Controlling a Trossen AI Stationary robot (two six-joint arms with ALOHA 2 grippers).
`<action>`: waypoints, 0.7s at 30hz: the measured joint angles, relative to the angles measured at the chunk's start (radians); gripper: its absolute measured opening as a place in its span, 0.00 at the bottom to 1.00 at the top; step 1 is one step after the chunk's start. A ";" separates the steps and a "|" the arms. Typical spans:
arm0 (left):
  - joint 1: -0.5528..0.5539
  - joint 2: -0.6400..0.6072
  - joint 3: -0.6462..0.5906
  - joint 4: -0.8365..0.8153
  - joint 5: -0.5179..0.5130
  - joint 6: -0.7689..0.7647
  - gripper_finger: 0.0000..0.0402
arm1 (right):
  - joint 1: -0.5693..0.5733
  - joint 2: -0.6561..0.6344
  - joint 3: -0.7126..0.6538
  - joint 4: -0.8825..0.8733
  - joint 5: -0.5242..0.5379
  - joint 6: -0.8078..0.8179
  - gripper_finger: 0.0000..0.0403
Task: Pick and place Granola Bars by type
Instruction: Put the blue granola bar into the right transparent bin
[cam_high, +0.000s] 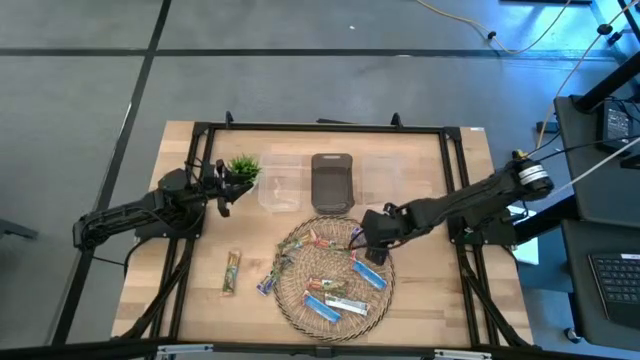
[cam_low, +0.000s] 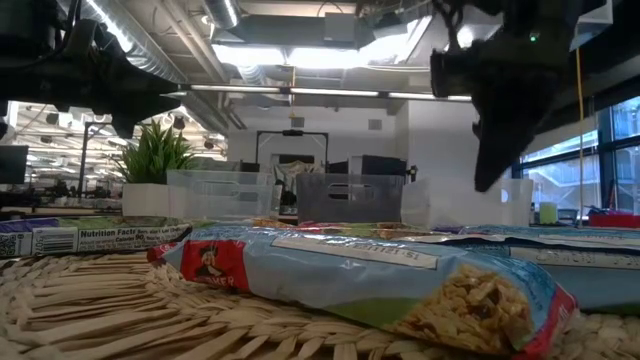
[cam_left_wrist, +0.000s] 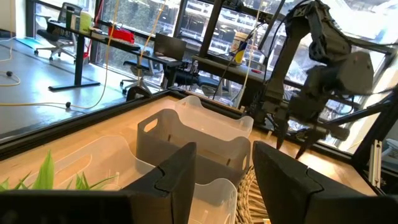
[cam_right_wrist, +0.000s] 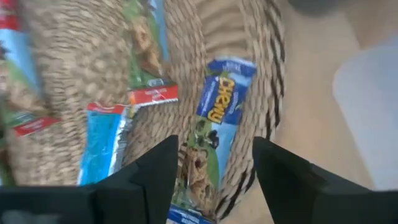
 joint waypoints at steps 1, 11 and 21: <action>0.000 0.000 0.000 0.000 0.000 0.000 0.37 | 0.000 0.012 0.000 0.002 -0.011 0.020 0.52; 0.000 0.000 0.000 0.000 0.000 0.000 0.37 | 0.000 0.064 0.000 0.016 -0.064 0.038 0.53; 0.000 0.000 0.000 0.000 0.000 0.000 0.38 | 0.000 0.066 0.000 0.024 -0.008 -0.011 0.73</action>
